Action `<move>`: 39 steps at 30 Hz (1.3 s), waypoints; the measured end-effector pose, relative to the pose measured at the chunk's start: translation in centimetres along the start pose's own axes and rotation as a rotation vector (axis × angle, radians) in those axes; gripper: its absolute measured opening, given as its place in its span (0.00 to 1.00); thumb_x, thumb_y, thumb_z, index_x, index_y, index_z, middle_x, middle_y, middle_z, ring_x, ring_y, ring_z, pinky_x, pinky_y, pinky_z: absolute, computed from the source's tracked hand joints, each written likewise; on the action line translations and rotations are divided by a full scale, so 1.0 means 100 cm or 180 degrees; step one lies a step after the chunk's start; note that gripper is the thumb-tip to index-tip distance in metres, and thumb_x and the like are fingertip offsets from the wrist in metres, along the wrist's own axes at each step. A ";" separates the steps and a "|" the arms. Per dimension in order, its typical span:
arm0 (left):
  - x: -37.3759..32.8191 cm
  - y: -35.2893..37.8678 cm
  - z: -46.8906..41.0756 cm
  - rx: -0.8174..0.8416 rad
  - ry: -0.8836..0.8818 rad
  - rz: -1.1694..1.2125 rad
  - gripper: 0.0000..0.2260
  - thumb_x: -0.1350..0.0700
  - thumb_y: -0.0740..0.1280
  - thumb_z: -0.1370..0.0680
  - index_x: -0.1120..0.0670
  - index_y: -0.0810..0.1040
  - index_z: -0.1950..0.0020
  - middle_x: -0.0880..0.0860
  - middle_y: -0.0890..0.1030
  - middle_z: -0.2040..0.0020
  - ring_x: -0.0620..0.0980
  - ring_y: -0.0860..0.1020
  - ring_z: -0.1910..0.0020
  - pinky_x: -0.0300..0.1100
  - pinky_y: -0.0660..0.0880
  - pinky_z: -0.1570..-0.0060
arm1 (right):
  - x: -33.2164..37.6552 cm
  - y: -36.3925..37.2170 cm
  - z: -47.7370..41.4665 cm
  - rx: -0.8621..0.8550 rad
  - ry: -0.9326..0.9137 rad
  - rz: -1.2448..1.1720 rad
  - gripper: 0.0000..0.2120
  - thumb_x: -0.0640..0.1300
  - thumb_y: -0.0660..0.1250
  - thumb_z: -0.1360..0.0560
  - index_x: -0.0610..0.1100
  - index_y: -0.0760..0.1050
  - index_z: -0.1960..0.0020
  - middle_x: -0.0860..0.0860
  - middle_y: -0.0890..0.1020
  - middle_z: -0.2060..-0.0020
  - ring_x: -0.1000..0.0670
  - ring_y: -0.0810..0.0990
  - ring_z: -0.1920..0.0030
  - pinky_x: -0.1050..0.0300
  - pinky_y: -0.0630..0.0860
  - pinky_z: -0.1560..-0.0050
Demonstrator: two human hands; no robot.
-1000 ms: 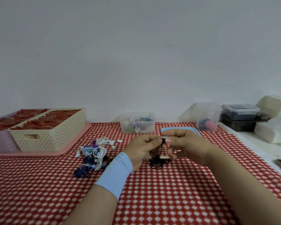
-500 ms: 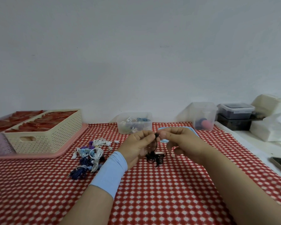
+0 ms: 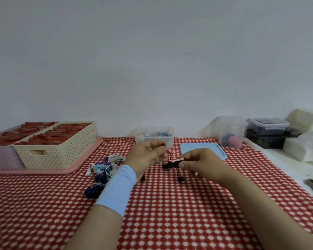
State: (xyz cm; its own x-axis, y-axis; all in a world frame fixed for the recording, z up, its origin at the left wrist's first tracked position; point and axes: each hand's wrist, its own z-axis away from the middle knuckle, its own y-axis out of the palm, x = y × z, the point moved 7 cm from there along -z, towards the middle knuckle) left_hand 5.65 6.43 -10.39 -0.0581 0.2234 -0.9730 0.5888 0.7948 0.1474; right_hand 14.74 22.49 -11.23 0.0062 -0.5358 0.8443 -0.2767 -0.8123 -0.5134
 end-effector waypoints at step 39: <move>-0.010 -0.100 -0.153 0.0016 0.0267 -0.4044 0.09 0.46 0.64 0.22 0.41 0.84 0.48 0.48 0.80 0.45 0.49 0.76 0.45 0.47 0.74 0.42 | 0.025 0.042 -0.214 -0.0222 -0.0225 0.1618 0.07 0.53 0.69 0.22 0.53 0.85 0.51 0.57 0.85 0.56 0.55 0.81 0.54 0.56 0.78 0.51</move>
State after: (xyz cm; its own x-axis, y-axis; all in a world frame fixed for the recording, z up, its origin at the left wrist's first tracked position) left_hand -12.53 6.93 -8.18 -0.6316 -0.6554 -0.4141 0.0845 0.4728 -0.8771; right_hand -7.02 22.65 -7.96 -0.0814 -0.8750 0.4771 -0.3249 -0.4293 -0.8427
